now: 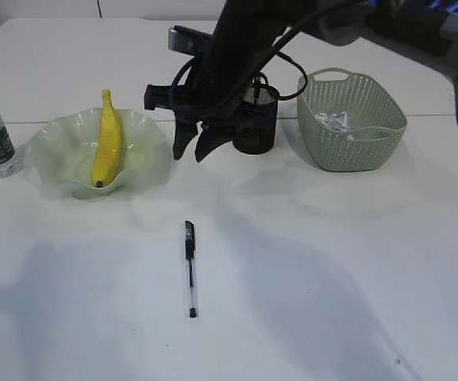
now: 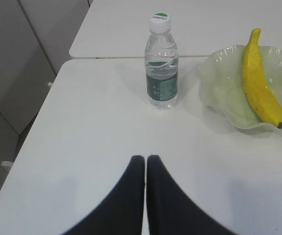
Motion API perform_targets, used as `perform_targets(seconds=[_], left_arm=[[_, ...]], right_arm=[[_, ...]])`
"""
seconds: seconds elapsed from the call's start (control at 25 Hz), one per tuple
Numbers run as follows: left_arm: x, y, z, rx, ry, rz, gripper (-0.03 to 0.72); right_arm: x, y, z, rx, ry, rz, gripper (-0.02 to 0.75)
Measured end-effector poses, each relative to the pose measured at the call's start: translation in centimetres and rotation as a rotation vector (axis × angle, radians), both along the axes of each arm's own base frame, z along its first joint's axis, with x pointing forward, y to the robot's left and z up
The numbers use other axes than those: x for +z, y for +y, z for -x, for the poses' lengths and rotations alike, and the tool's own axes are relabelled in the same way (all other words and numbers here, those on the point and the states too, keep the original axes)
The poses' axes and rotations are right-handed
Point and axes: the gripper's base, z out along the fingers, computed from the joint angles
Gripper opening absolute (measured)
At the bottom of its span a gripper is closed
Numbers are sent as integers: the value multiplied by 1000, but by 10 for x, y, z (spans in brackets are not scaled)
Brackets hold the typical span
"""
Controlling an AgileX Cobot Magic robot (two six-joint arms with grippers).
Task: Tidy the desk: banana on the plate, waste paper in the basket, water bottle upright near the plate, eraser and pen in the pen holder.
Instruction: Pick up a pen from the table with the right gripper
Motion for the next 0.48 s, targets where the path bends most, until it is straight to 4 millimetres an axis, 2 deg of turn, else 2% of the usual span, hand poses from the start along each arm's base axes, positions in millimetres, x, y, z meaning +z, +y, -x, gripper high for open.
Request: perform_targets(seconds=[0.2,0.48], left_arm=[[0,0,0,0,0,0,-24],[0,-7,-1,-55,2,-16,-24]], right_arm=[[-16,17,7,12,-3,79,244],[-50,39,16,27,24,170,246]])
